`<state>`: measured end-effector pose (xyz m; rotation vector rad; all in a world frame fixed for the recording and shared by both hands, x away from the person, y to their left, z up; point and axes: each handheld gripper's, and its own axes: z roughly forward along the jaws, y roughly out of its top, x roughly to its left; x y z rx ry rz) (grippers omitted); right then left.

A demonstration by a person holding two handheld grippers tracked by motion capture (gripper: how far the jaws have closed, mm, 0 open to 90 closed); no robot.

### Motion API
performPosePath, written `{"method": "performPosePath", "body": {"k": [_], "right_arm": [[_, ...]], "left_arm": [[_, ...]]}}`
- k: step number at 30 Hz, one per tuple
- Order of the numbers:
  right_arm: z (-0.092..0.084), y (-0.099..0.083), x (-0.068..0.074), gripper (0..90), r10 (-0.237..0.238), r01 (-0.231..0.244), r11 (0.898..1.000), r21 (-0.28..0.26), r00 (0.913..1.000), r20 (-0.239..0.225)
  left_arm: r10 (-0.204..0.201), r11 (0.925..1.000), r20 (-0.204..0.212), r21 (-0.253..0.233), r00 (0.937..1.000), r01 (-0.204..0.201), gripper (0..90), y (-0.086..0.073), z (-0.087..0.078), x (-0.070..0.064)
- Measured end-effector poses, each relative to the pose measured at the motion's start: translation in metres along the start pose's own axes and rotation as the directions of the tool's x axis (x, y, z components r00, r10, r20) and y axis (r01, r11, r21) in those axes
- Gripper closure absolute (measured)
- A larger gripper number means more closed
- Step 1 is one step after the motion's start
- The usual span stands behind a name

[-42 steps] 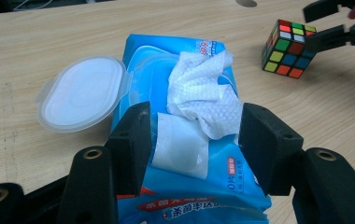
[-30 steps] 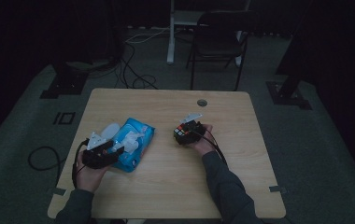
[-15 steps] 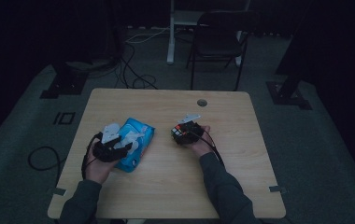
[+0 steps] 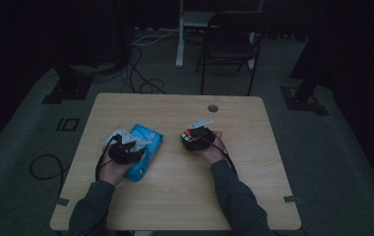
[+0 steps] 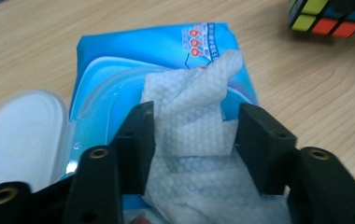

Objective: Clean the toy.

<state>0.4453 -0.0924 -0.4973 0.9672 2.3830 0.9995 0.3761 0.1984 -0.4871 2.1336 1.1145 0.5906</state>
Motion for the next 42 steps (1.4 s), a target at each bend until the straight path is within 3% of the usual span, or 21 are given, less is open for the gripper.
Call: {"method": "performPosePath", "body": {"k": [6,11,17,21,25,32,36,40,41,42], "right_arm": [[-0.002,0.001,0.001,33.8,-0.001,0.001,1.0,-0.007,1.0,0.0],[-0.002,0.001,0.002,33.8,-0.008,0.008,1.0,-0.009,1.0,-0.002],[-0.002,0.0,0.002,33.9,-0.008,0.008,1.0,-0.01,1.0,0.0],[-0.003,0.0,0.002,33.9,-0.009,0.009,1.0,-0.014,1.0,-0.001],[-0.002,-0.001,0.001,33.9,-0.008,0.008,1.0,-0.013,1.0,0.001],[-0.002,-0.001,0.002,33.9,-0.009,0.009,1.0,-0.018,1.0,0.001],[-0.004,0.0,0.001,33.9,-0.01,0.01,1.0,-0.025,0.9999,0.005],[-0.005,0.002,0.002,33.9,-0.011,0.011,0.999,-0.031,0.9999,0.004],[-0.005,0.002,0.002,33.9,-0.011,0.011,0.999,-0.031,0.9999,0.004],[-0.005,0.002,0.003,33.9,-0.011,0.011,0.999,-0.033,0.9999,0.004]], "left_arm": [[0.006,1.0,0.038,0.005,0.9992,-0.007,64.2,0.001,0.0,0.004],[-0.033,0.9993,0.085,-0.013,0.9958,0.034,64.3,0.001,-0.002,0.011],[-0.041,0.9988,0.107,-0.023,0.9934,0.044,63.9,0.001,-0.003,0.014],[-0.07,0.9939,0.159,-0.074,0.9849,0.082,63.3,-0.001,-0.007,0.019],[-0.054,0.9965,0.141,-0.055,0.9885,0.063,67.1,0.0,-0.006,0.019],[-0.029,0.9987,0.103,-0.039,0.9943,0.033,88.7,0.003,-0.004,0.013],[0.005,0.9958,0.163,-0.091,0.9866,0.01,89.6,0.012,-0.015,0.003],[0.06,0.989,0.231,-0.146,0.971,-0.026,89.6,0.024,-0.023,-0.011],[0.06,0.989,0.231,-0.146,0.971,-0.026,89.6,0.024,-0.023,-0.011],[0.092,0.9857,0.24,-0.159,0.9665,-0.055,89.6,0.03,-0.025,-0.02]]}}
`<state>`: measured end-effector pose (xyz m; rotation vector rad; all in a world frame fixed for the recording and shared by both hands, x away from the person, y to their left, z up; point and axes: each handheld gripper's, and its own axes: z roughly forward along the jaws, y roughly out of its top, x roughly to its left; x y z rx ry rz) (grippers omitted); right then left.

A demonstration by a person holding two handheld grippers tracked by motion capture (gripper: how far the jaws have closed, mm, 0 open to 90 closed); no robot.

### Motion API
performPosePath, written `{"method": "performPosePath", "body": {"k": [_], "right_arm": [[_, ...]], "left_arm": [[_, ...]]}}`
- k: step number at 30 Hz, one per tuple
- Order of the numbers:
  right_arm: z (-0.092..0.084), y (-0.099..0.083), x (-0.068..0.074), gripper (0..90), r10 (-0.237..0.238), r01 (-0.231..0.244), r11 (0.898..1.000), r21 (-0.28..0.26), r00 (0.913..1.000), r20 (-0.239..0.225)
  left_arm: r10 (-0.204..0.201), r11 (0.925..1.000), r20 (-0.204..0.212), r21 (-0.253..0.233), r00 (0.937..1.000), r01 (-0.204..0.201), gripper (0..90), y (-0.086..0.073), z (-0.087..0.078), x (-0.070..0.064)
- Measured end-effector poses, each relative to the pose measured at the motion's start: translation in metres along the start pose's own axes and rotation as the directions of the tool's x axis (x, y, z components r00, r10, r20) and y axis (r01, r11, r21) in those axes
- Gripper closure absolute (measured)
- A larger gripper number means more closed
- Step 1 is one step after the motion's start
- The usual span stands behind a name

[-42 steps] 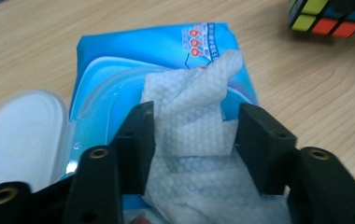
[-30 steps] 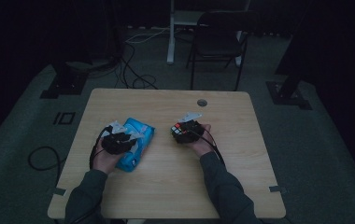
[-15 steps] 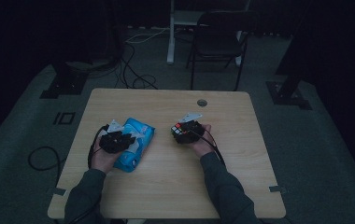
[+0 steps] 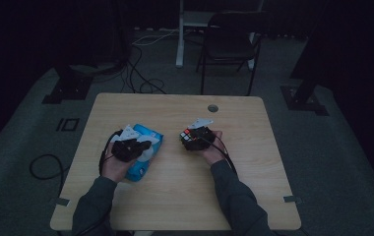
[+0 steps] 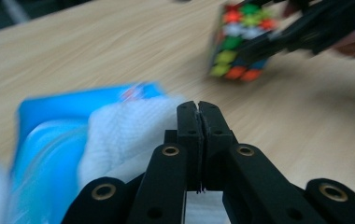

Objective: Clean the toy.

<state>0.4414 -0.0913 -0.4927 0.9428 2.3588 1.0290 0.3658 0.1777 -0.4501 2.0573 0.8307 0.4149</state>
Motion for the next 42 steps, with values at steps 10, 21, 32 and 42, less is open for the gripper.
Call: {"method": "performPosePath", "body": {"k": [10,21,32,42], "right_arm": [[-0.004,0.002,0.002,33.8,-0.016,0.016,1.0,-0.011,0.9999,0.003],[-0.003,0.003,0.002,33.9,-0.008,0.008,1.0,-0.014,1.0,-0.005],[-0.004,0.004,0.0,33.9,0.011,-0.012,1.0,-0.022,0.9999,-0.011],[-0.004,0.005,0.002,33.9,0.001,-0.001,1.0,-0.022,0.9999,-0.014]], "left_arm": [[-0.009,0.9924,-0.279,0.115,0.9603,0.043,50.7,-0.023,0.013,0.016],[-0.107,0.9838,-0.236,0.115,0.9658,0.137,75.2,-0.027,0.018,0.029],[-0.087,0.9956,-0.094,0.028,0.9918,0.09,87.6,-0.014,0.007,0.008],[-0.035,0.9914,-0.314,0.109,0.9488,0.072,51.3,-0.031,0.016,0.011]]}}
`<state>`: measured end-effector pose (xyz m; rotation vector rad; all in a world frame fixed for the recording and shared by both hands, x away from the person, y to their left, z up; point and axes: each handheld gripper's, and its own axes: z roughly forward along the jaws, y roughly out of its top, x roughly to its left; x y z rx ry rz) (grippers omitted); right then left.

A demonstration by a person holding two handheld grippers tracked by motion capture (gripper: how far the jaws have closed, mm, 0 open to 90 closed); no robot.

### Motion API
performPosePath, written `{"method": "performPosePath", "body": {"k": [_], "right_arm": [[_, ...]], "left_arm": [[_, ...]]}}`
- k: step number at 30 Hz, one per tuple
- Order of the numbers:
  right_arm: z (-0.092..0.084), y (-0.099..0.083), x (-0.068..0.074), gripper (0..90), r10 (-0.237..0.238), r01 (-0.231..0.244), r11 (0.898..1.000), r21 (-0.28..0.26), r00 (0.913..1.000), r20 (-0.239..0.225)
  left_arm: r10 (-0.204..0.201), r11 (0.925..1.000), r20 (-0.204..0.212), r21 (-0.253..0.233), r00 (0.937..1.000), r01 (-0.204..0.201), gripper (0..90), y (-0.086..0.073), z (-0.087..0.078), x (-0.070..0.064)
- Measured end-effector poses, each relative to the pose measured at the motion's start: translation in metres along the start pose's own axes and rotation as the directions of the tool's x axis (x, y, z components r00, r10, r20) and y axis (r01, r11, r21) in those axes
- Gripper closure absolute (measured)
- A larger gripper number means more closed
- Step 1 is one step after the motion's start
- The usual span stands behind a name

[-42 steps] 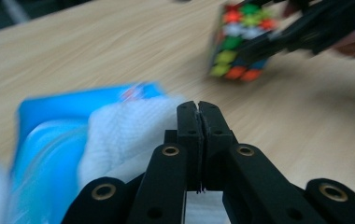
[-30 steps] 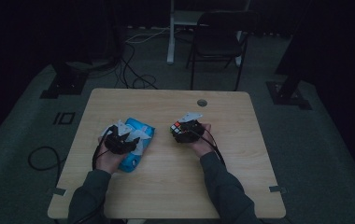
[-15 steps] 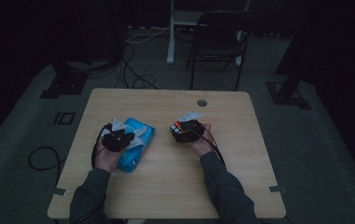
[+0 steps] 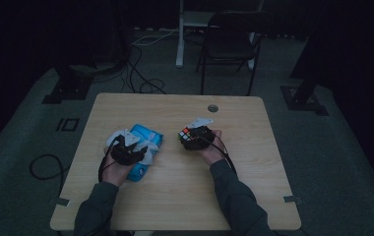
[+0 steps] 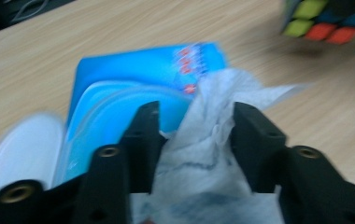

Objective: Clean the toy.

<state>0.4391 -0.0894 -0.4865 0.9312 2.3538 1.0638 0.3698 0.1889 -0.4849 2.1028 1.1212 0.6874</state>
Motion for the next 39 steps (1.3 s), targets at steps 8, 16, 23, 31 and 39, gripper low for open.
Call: {"method": "performPosePath", "body": {"k": [8,16,23,31,39], "right_arm": [[-0.001,0.0,-0.002,33.9,0.003,-0.003,1.0,0.0,1.0,0.003],[0.001,0.007,0.002,33.9,0.014,-0.014,1.0,0.004,0.9999,0.006],[0.006,0.012,0.009,33.9,0.021,-0.021,1.0,0.004,0.9997,-0.008],[0.007,0.013,0.01,33.9,0.025,-0.025,1.0,0.006,0.9997,-0.007],[0.004,0.012,0.009,33.9,0.022,-0.022,1.0,0.0,0.9998,-0.005]], "left_arm": [[-0.067,0.9977,0.062,0.018,0.9959,0.066,83.6,0.001,0.001,0.009],[-0.082,0.9933,0.232,-0.06,0.9692,0.099,87.1,0.014,-0.008,-0.011],[-0.085,0.9846,0.284,-0.123,0.955,0.124,87.2,0.021,-0.013,-0.018],[-0.047,0.9581,0.354,-0.248,0.934,0.142,86.6,0.029,-0.036,-0.02],[-0.05,0.9954,0.071,-0.078,0.9962,0.056,81.6,0.01,-0.021,-0.008]]}}
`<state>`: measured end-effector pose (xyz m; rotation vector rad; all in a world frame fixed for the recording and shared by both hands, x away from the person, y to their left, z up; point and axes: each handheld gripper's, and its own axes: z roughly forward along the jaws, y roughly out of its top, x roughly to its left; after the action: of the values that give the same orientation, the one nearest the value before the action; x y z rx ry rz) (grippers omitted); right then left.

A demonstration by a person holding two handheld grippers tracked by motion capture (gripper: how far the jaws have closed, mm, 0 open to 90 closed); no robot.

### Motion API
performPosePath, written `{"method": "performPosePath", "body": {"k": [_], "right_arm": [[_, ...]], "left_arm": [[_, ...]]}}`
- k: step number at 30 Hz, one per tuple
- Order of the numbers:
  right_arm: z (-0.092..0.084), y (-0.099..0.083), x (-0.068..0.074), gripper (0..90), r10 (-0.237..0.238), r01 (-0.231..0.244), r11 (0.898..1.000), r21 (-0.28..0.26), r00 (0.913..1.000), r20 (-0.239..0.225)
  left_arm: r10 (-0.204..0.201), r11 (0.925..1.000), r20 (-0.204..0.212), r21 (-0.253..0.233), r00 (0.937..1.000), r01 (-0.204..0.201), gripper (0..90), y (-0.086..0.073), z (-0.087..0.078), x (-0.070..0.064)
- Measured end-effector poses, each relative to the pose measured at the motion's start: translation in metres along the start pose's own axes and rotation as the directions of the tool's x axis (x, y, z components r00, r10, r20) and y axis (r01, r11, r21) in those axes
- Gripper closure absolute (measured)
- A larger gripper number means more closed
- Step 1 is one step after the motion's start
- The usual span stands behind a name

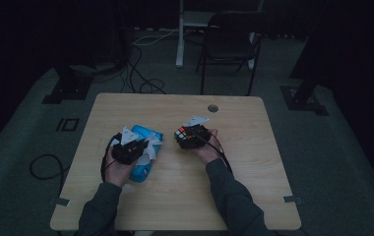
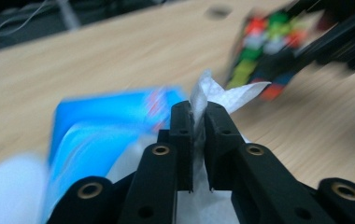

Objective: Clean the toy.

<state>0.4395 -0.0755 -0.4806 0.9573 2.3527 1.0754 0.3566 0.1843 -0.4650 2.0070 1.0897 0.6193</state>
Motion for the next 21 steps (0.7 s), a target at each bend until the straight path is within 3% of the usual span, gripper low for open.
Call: {"method": "performPosePath", "body": {"k": [3,5,9,11,12,14,15,18,21], "right_arm": [[-0.001,0.0,-0.002,33.9,0.003,-0.003,1.0,-0.001,1.0,0.003],[-0.001,0.0,-0.002,33.9,-0.001,0.001,1.0,-0.002,1.0,0.003],[0.0,0.0,0.0,33.9,-0.004,0.004,1.0,-0.002,1.0,0.002],[0.0,0.001,0.001,33.9,-0.004,0.004,1.0,-0.002,1.0,0.003],[-0.001,0.001,0.001,33.9,-0.004,0.004,1.0,-0.004,1.0,0.001],[-0.002,0.002,0.001,33.9,-0.003,0.003,1.0,-0.004,1.0,0.0],[-0.002,0.002,0.001,33.9,-0.004,0.004,1.0,-0.005,1.0,0.0],[-0.003,0.003,0.0,33.9,0.0,0.0,1.0,-0.007,1.0,0.0],[-0.003,0.005,0.0,33.9,0.007,-0.007,1.0,-0.003,1.0,0.004]], "left_arm": [[0.003,0.9979,-0.045,0.065,0.999,0.0,69.8,-0.014,0.005,0.003],[-0.003,0.9969,-0.066,0.078,0.9978,0.008,59.1,-0.021,0.006,0.005],[-0.042,0.9939,-0.031,0.1,0.9986,0.045,52.5,-0.024,0.006,0.008],[-0.06,0.9913,-0.009,0.117,0.9982,0.061,56.8,-0.023,0.006,0.01],[-0.052,0.9917,0.003,0.118,0.9987,0.051,63.4,-0.022,0.006,0.01],[-0.031,0.9925,-0.02,0.118,0.9993,0.033,77.9,-0.019,0.005,0.008],[-0.033,0.9925,-0.016,0.117,0.9993,0.035,81.0,-0.018,0.004,0.009],[-0.048,0.9963,0.01,0.071,0.9988,0.048,84.2,-0.012,-0.001,0.008],[-0.034,0.9993,0.049,0.015,0.9982,0.033,84.5,-0.003,-0.004,0.001]]}}
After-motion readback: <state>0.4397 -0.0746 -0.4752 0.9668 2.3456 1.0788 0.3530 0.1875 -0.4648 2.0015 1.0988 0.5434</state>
